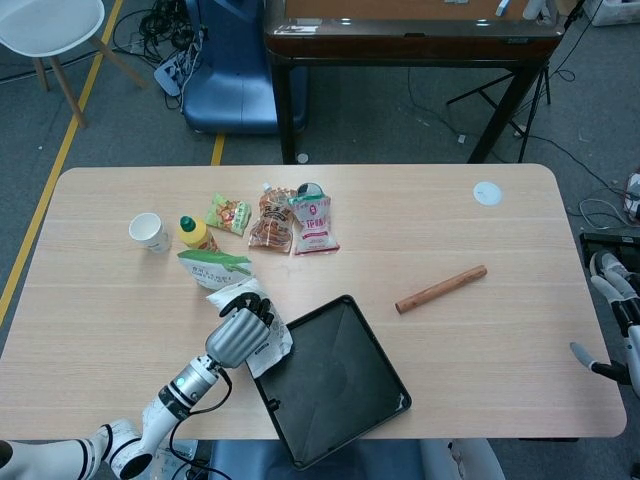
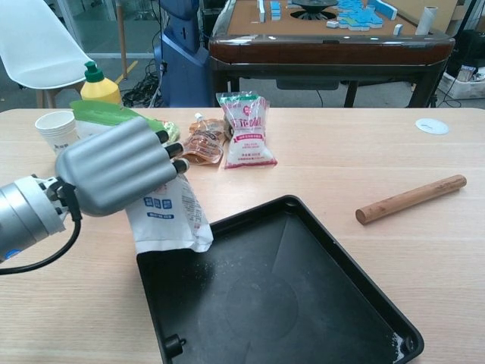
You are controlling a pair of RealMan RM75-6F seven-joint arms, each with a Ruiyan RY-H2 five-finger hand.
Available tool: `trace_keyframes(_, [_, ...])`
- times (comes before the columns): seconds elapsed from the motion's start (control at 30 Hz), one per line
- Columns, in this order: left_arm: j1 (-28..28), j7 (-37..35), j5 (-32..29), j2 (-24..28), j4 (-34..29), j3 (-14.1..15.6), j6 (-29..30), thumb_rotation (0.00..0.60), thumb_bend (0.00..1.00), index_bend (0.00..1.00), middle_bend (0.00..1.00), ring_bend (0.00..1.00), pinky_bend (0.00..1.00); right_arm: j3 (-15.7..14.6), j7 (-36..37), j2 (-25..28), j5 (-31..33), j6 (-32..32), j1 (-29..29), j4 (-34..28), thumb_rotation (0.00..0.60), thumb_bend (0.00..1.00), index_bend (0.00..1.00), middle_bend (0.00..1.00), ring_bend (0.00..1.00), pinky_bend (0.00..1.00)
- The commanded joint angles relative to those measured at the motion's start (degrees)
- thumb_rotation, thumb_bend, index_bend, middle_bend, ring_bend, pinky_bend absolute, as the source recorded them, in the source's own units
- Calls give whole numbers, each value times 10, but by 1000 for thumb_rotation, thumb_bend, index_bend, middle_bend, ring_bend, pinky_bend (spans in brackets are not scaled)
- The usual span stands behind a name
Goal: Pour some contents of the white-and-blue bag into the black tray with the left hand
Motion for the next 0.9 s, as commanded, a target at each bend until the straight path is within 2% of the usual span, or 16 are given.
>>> trace_keyframes(0.03, [-4, -84, -16, 3, 0, -8, -6, 600, 212, 542, 736, 677, 777, 0, 0, 0, 0, 1, -1, 0, 600, 188, 74, 125, 25, 159])
trace_keyframes(0.57, [-1, -363, -137, 35, -56, -55, -54, 600, 212, 534, 731, 667, 776, 2, -7, -1, 2, -3, 2, -4, 600, 188, 74, 125, 25, 159])
trace_keyframes(0.9, [5, -537, -190, 43, -49, -73, -81, 600, 212, 534, 731, 666, 777, 2, -9, -4, 4, -9, 5, -3, 600, 188, 74, 125, 25, 159])
